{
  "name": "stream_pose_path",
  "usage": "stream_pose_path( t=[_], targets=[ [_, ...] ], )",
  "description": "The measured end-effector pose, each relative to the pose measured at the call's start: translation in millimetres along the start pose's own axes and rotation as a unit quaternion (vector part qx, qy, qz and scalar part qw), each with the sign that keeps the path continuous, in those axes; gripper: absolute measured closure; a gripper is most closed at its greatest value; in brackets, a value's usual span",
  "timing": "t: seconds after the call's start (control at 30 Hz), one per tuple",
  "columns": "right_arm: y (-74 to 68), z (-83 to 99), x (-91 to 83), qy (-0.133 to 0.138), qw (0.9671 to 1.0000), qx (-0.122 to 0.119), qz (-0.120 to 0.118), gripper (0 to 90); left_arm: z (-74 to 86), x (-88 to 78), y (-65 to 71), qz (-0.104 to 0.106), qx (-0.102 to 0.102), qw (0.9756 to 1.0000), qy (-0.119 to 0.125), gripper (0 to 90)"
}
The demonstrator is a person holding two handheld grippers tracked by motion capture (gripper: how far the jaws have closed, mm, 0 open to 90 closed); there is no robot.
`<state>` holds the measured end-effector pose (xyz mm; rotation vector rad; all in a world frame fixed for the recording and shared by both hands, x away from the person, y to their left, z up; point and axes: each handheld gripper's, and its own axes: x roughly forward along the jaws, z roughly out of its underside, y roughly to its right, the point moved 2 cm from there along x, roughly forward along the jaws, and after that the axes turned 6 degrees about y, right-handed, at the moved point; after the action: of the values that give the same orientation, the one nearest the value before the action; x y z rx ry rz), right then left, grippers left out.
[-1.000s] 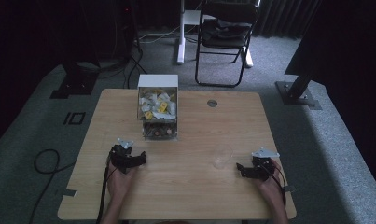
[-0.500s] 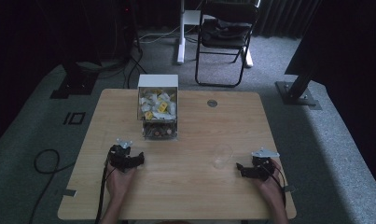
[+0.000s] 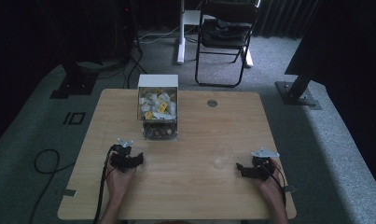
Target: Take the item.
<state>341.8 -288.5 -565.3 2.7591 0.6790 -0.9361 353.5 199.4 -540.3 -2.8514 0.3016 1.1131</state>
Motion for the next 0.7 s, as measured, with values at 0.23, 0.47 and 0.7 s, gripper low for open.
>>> stream_pose_path(
  t=[0.23,0.47,0.7],
  targets=[
    [0.0,-0.1,0.1,0.0,1.0,-0.001,0.0,13.2,-7.8,-9.8,4.8,0.01,0.008,0.9998,0.015,33.1],
    [0.1,-0.1,0.1,0.0,1.0,-0.001,-0.001,13.3,-14.6,-14.5,9.0,0.022,0.014,0.9993,0.027,33.1],
    [0.1,0.0,0.2,0.0,1.0,-0.001,-0.001,13.2,-20.6,-18.9,14.7,0.033,0.02,0.9986,0.037,33.0]
  ],
)
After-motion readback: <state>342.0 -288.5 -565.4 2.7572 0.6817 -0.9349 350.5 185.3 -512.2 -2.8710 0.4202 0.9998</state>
